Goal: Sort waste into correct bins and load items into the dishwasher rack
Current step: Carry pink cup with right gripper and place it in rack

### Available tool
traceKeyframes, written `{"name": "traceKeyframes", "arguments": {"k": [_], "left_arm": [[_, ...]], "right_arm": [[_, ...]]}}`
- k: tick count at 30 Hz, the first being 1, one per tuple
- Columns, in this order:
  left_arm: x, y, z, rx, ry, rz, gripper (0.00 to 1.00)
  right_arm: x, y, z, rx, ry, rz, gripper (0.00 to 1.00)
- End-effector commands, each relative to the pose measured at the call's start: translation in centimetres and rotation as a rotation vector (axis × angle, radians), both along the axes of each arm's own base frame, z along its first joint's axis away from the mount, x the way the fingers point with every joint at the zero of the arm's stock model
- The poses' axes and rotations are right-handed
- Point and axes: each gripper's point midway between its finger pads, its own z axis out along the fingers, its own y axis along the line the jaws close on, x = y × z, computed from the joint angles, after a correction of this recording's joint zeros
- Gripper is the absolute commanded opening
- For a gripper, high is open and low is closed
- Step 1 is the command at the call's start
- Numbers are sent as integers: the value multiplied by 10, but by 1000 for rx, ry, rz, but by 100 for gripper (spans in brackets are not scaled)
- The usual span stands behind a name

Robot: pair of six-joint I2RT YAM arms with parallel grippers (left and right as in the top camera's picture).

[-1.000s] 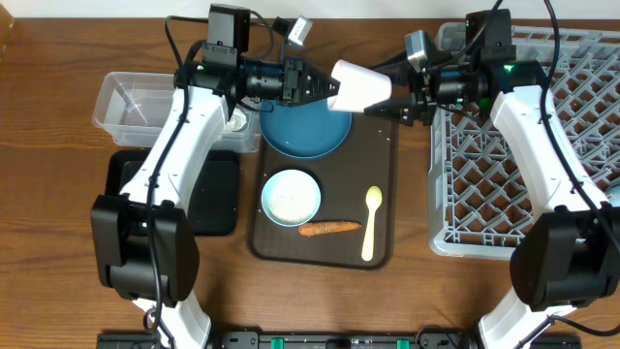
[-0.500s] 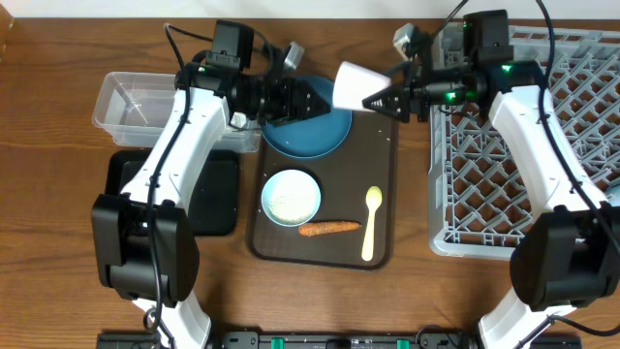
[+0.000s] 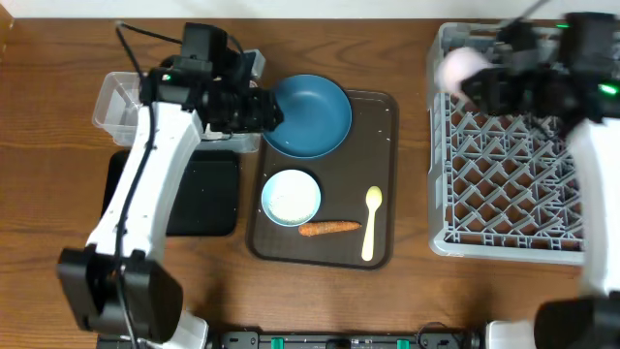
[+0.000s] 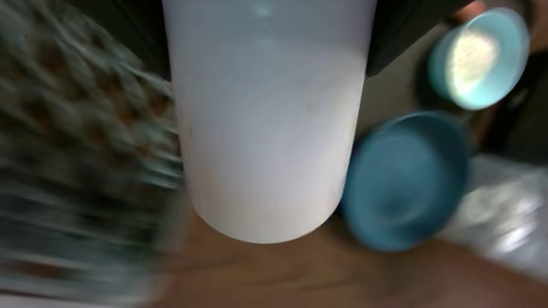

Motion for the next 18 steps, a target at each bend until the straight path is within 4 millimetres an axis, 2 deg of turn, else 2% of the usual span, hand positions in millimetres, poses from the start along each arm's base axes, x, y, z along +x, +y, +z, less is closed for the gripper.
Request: {"name": "traceKeyframes", "arguments": {"k": [1,6,12,18], "left_arm": [[3,17,-3,98,-24,27,57],[3,17,-3,98,-24,27,56],[3,17,-3,97,-24,27,56],[3,17,-3,97,-23,28,56]], "right_arm": [[-8,-62,-5,-84,66,-277,6],[-34,-129,-24,-115,184,-540,4],[-59,-190,-38,-121,257,-740,4],[-70,-235,-59,-140,321,-851,1]]}}
